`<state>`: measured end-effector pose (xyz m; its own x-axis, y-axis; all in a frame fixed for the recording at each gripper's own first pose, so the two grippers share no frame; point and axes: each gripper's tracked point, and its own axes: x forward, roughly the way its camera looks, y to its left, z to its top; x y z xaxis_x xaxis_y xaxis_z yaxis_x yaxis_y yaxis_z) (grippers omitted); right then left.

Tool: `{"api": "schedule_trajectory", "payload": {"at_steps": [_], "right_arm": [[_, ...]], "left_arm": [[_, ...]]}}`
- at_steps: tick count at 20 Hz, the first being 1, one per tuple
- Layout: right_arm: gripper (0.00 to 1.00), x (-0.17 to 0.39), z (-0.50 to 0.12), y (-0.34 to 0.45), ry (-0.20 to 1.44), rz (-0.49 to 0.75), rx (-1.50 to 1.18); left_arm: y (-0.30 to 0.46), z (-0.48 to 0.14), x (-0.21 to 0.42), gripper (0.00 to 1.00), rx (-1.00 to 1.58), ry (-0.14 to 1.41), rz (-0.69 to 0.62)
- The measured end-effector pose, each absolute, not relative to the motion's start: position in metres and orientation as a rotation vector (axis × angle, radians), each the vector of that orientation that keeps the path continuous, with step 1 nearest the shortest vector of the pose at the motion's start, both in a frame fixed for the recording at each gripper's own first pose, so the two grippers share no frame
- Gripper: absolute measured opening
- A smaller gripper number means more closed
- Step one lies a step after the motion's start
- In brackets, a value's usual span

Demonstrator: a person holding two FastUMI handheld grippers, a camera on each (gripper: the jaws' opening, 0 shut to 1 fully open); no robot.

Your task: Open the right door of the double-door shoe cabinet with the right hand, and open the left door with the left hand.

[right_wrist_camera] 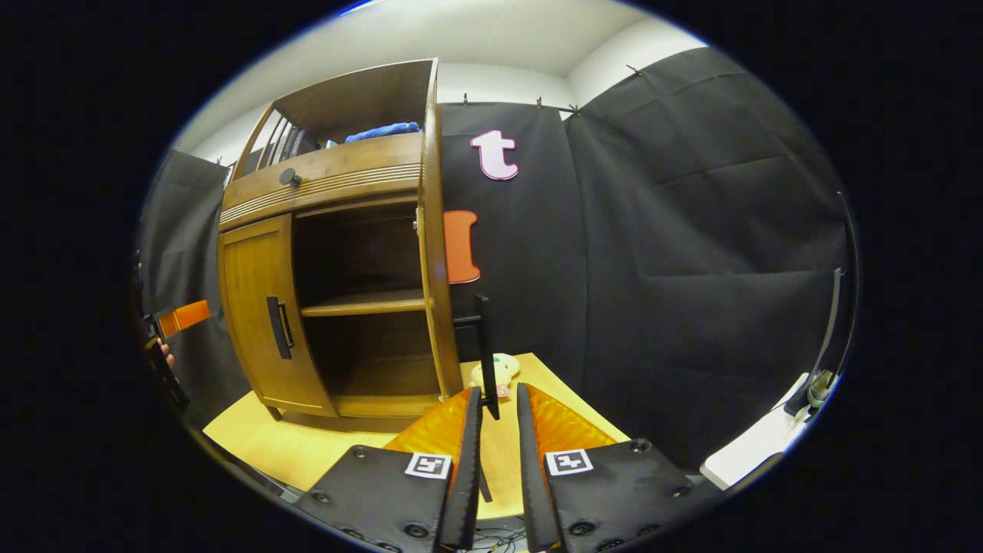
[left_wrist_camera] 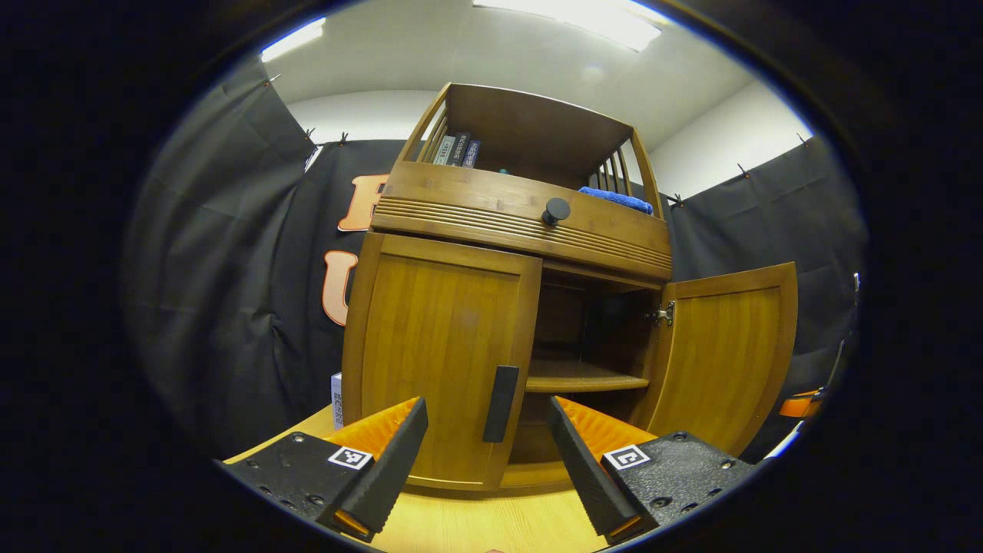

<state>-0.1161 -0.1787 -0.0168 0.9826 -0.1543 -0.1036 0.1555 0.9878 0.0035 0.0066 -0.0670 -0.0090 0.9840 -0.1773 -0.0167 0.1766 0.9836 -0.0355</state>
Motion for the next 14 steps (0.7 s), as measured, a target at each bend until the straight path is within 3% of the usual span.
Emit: {"api": "schedule_trajectory", "payload": {"at_steps": [2,3,9,12,14], "right_arm": [[0.34,-0.123,-0.01,-0.162,0.09,-0.16,0.028],[0.29,-0.124,-0.006,-0.155,0.081,-0.152,0.037],[0.75,-0.126,0.005,-0.142,0.045,-0.145,0.039],[0.98,-0.123,0.014,-0.143,0.034,-0.154,0.002],[0.93,-0.118,0.018,-0.136,0.029,-0.142,-0.015]], "left_arm": [[-0.078,-0.016,0.016,0.92,-0.036,0.042,-0.206],[-0.084,-0.018,0.021,0.92,-0.042,0.051,-0.221],[-0.105,-0.03,0.069,0.95,-0.031,0.051,-0.244],[-0.109,-0.046,0.102,0.92,-0.003,0.043,-0.234],[-0.109,-0.062,0.126,0.92,0.018,0.053,-0.213]]}}
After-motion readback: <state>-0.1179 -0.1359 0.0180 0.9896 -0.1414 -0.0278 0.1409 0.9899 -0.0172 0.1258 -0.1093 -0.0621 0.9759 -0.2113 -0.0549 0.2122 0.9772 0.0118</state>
